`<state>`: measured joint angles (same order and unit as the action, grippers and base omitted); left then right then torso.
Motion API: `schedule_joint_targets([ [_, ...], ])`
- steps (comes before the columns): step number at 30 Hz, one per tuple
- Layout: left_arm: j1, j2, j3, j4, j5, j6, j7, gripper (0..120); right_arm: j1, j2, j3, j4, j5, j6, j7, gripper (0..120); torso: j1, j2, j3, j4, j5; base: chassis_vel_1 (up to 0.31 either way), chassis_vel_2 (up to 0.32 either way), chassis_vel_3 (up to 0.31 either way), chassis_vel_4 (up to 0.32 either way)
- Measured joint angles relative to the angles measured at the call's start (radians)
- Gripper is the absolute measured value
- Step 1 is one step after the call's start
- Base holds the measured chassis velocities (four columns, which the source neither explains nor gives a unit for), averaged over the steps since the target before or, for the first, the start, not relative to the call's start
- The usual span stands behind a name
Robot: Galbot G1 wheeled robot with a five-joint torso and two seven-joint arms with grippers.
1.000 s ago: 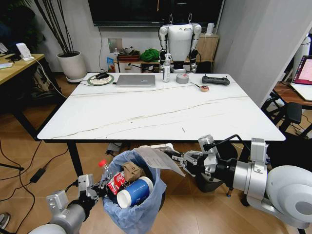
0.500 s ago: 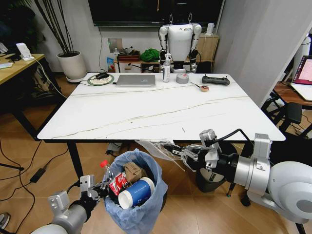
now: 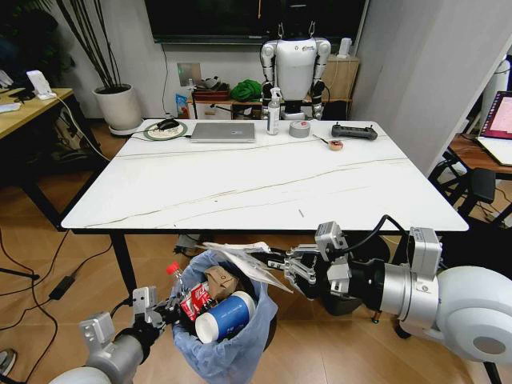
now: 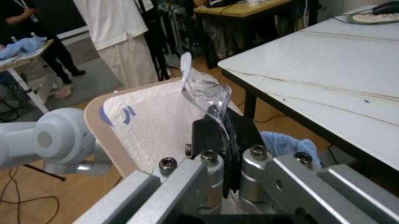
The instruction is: Pick up the trash bin and place the trash from the table into it.
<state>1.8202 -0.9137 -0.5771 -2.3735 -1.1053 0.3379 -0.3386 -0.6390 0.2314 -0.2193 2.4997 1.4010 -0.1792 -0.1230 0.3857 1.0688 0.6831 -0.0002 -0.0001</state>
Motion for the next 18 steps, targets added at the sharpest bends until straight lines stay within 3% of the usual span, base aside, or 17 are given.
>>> schedule_joint_targets([
  [18, 0.01, -0.004, 0.001, 0.0, -0.002, 0.0, 0.002, 0, 0.017, 0.113, -0.046, -0.156, -0.139, 0.035, -0.112, 0, 0.0, 0.0, 0.0, 0.0, 0.0, 0.0, 0.0, 0.0, 0.0],
])
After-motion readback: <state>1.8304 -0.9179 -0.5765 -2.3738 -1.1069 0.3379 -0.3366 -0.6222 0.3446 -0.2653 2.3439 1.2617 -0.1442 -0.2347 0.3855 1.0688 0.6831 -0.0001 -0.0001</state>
